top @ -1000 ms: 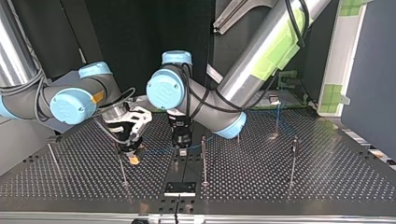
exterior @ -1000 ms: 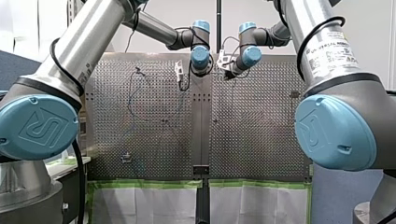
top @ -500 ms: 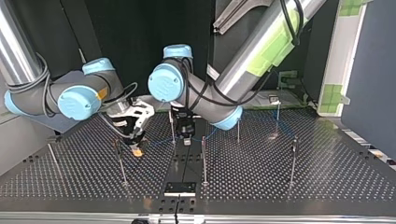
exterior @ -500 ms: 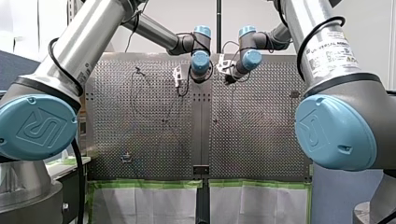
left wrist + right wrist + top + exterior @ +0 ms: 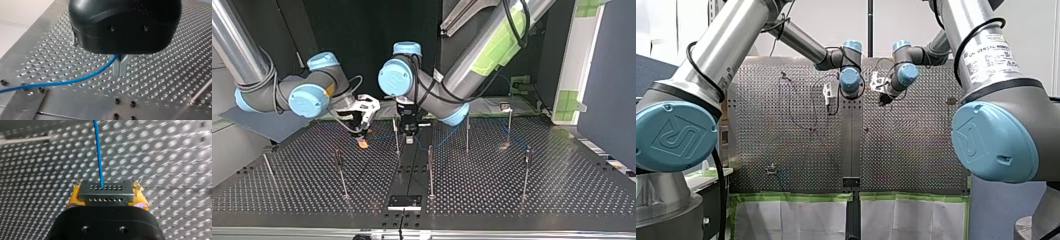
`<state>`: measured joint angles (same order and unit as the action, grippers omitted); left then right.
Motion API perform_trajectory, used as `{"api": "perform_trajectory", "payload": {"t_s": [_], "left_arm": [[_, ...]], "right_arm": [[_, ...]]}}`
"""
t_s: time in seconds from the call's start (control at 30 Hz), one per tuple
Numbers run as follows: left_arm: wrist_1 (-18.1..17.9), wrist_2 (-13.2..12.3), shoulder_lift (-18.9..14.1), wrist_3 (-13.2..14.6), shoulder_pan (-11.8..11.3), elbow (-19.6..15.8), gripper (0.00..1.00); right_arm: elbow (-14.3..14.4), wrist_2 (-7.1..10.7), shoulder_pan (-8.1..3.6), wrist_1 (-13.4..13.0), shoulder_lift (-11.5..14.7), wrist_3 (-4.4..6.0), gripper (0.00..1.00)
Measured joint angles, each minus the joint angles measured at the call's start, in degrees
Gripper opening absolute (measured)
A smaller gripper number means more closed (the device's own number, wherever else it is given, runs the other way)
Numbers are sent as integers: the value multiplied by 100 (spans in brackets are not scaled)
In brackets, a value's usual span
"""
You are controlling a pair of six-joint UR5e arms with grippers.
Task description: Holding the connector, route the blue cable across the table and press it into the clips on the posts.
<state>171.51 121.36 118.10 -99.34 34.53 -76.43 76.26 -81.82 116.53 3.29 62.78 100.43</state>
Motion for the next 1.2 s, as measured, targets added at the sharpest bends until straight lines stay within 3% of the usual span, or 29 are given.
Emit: {"api": "perform_trajectory", "payload": {"t_s": [0.27,0.53,0.7,0.97,1.2], "left_arm": [[-405,-220,20,-58,-63,-403,0],[-782,-360,116,-107,-126,-779,0],[-1018,-510,262,-121,-153,-1016,0],[-1394,-868,625,-329,-147,-1392,0],[-1709,-1044,778,-392,-160,-1705,0]], "right_arm": [[423,-76,-49,-229,-2,-28,0],[841,-353,-78,-395,-4,-123,0],[941,-450,-79,-445,-5,-190,0],[993,-397,-24,-472,-9,-390,0],[1226,-273,-41,-764,-21,-445,0]]}}
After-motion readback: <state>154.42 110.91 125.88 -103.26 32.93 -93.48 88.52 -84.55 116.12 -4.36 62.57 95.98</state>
